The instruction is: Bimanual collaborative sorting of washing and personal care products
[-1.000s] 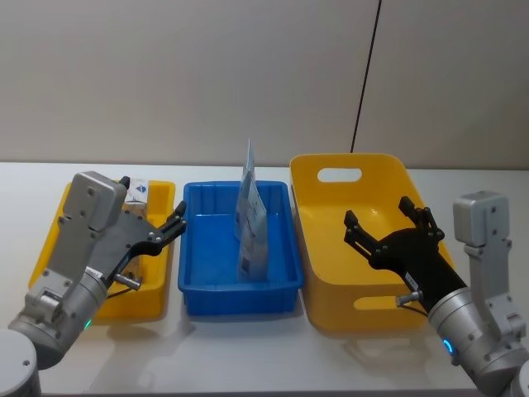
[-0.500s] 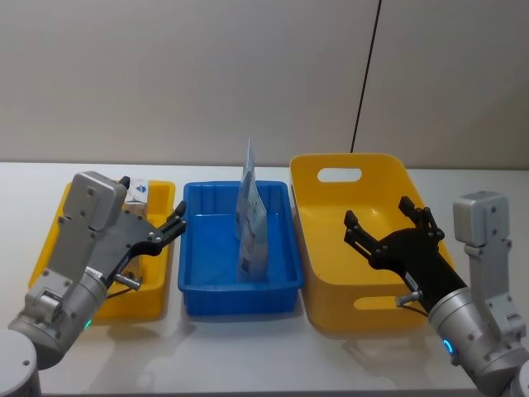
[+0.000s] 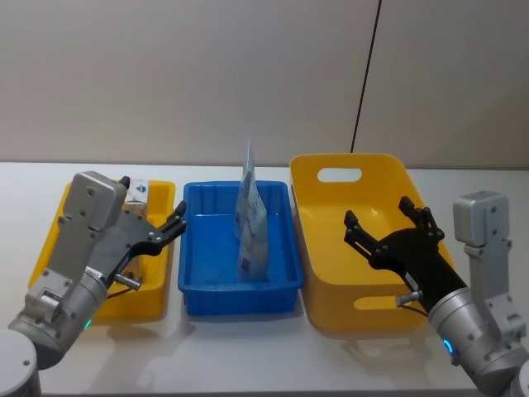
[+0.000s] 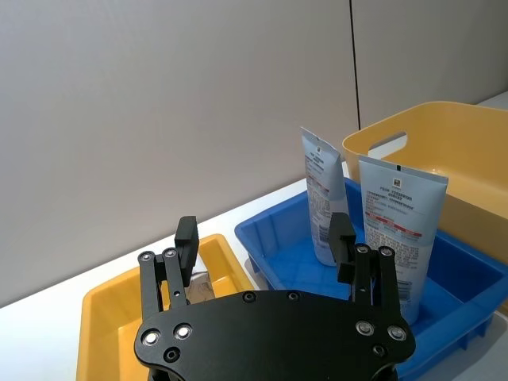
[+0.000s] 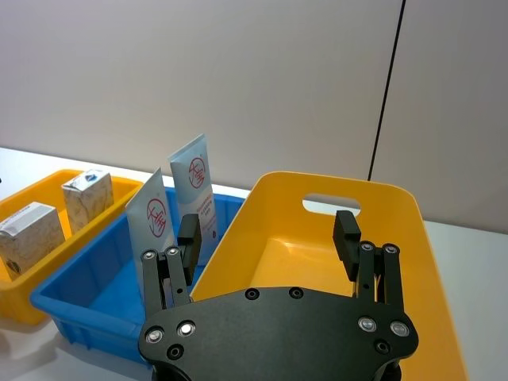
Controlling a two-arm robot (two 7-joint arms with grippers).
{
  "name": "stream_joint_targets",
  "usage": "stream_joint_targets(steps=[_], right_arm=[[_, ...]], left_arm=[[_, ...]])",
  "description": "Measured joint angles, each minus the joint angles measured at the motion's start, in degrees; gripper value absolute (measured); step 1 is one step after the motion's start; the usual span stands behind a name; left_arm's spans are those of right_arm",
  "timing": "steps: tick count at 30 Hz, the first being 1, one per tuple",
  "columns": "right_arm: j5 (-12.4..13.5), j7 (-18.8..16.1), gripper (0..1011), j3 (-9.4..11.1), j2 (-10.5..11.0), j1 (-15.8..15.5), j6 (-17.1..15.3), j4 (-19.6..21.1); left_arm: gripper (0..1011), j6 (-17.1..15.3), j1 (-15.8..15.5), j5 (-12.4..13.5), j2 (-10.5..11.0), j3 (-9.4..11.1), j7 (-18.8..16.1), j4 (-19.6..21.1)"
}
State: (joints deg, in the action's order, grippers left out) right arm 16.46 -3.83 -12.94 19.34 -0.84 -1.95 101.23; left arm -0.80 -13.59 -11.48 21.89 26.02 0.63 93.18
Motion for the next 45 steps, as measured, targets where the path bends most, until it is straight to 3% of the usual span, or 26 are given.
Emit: stream_joint_targets(steps=[5, 13, 31, 45], right_arm=[[0.0, 0.0, 1002, 0.0, 0.0, 0.0, 0.0, 0.0], [0.0, 0.0, 1002, 0.0, 0.0, 0.0, 0.0, 0.0], [0.0, 0.0, 1002, 0.0, 0.0, 0.0, 0.0, 0.0], [0.0, 0.0, 1002, 0.0, 0.0, 0.0, 0.0, 0.0]], left_arm=[[1000, -0.65, 0.07, 0.01, -0.01, -0.08, -0.01, 0.13], [1000, -4.97, 0.58, -0.26, -0.05, -0.53, -0.44, 1.19], [1000, -20.94, 1.75, -2.32, 0.17, -2.35, -1.56, 3.92], [1000, -24.67, -0.4, -2.77, -0.12, -2.47, 0.6, 0.66]])
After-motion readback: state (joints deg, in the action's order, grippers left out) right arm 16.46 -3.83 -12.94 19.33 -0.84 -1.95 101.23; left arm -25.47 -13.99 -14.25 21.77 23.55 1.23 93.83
